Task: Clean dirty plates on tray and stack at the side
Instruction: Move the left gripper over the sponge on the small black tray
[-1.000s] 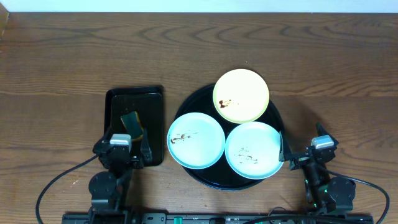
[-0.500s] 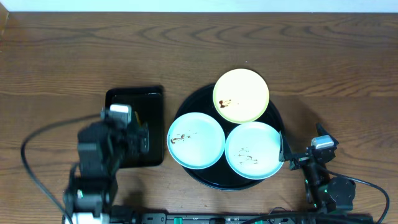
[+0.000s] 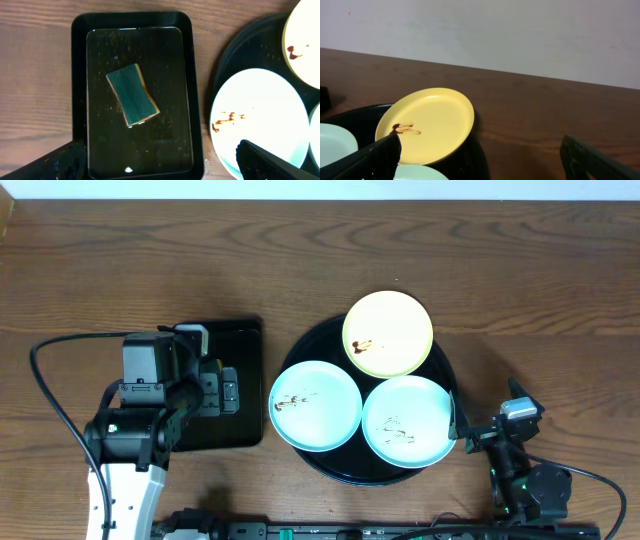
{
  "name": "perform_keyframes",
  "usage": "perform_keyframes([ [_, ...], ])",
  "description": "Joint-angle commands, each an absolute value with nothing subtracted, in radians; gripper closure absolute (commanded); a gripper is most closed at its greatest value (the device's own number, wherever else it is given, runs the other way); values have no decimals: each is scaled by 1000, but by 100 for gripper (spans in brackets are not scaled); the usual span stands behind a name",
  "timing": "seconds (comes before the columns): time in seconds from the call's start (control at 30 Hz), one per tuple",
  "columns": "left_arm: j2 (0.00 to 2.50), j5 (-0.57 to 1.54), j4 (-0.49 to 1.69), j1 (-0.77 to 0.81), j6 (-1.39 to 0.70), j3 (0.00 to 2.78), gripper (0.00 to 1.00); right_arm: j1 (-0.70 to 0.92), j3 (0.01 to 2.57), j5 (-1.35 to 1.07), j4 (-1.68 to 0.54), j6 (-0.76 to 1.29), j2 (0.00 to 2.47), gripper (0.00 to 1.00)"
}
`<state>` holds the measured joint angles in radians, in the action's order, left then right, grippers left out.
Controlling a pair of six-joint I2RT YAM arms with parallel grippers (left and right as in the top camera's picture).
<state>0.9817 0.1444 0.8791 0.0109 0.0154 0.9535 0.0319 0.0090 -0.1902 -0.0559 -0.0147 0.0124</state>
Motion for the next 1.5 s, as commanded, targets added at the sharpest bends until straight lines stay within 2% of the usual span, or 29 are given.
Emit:
perform_keyframes([
  [0.0, 984, 150, 881, 7, -56, 979, 5, 33, 6, -192, -59, -16, 7, 1],
  [0.67, 1042, 140, 868, 7, -101, 953, 5, 33, 6, -192, -59, -16, 7, 1],
  [0.87, 1225, -9, 861, 7, -369, 952, 5, 33, 6, -192, -59, -16, 7, 1],
  [1.07, 1344, -10, 797, 7, -371, 952, 5, 33, 6, -192, -59, -16, 7, 1],
  [1.1, 1353, -12, 784, 7, -364, 952, 1, 33, 6, -192, -59, -16, 7, 1],
  [1.47, 1365, 41, 677, 5, -248, 952, 2, 33, 6, -192, -59, -16, 7, 1],
])
